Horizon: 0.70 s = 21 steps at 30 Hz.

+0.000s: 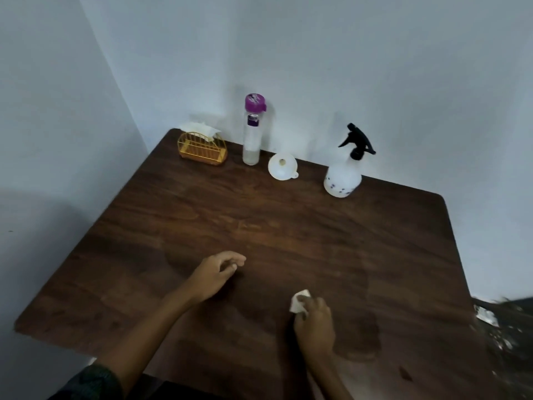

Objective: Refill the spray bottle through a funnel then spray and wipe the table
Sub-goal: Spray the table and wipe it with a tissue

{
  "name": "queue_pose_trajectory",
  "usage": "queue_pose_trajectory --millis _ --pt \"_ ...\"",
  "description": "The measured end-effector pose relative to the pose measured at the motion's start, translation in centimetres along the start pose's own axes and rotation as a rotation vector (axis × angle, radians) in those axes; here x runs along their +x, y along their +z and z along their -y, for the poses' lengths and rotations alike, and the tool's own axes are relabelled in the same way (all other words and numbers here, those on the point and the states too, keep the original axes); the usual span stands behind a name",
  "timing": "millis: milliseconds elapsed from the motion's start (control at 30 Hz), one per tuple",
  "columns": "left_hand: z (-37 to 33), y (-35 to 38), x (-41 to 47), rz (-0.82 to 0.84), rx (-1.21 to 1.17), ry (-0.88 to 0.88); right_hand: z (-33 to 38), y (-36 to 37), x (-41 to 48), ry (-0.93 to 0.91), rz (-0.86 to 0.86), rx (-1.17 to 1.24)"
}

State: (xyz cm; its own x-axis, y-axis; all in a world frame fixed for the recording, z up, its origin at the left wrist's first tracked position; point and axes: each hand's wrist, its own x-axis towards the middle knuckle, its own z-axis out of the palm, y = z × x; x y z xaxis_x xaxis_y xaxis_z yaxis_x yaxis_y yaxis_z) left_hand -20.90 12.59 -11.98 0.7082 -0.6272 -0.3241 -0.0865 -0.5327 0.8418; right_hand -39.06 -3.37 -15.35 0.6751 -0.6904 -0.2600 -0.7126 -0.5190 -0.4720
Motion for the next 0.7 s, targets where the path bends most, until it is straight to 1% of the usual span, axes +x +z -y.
queue_pose_trajectory --millis 67,100,133,167,267,300,367,433,500,567,633,667,700 --pt "-0.4 1.5 -0.2 0.111 -0.044 -0.030 1.7 1.5 -1.1 -0.079 0.099 0.057" --pt "-0.6 2.1 -0.3 0.148 -0.068 -0.040 2.5 1.8 -1.1 -0.089 0.159 0.132" --pt "-1.0 2.7 -0.5 0.171 -0.097 -0.042 3.3 1.7 -0.9 -0.064 0.225 0.271" --pt "-1.3 3.1 -0.7 0.177 -0.132 -0.046 4.0 1.3 -0.7 -0.003 0.296 0.475" --pt "-2.3 3.2 -0.9 0.164 -0.259 -0.100 5.4 -0.3 0.1 0.242 0.464 1.061" --pt "-2.6 3.0 -0.9 0.170 -0.304 -0.138 5.7 -1.0 0.2 0.280 0.499 1.205" --pt "-3.3 2.4 -0.8 0.219 -0.404 -0.217 6.2 -2.1 0.3 0.286 0.542 1.418" --pt "-3.9 1.6 -0.8 0.291 -0.448 -0.248 6.7 -2.6 0.2 0.301 0.508 1.502" --pt "-4.2 1.1 -0.5 0.317 -0.428 -0.185 7.3 -2.7 0.0 0.358 0.414 1.502" --pt "-4.3 0.9 -0.2 0.303 -0.396 -0.112 8.3 -2.3 0.0 0.453 0.294 1.483" --pt "-4.3 0.6 0.0 0.292 -0.378 -0.069 8.7 -2.4 -0.3 0.565 0.198 1.555" --pt "-4.4 0.6 0.0 0.288 -0.367 -0.050 8.6 -2.8 -0.5 0.540 0.227 1.524" --pt "-4.5 0.7 0.0 0.283 -0.349 -0.032 8.2 -3.3 -0.6 0.479 0.275 1.451"
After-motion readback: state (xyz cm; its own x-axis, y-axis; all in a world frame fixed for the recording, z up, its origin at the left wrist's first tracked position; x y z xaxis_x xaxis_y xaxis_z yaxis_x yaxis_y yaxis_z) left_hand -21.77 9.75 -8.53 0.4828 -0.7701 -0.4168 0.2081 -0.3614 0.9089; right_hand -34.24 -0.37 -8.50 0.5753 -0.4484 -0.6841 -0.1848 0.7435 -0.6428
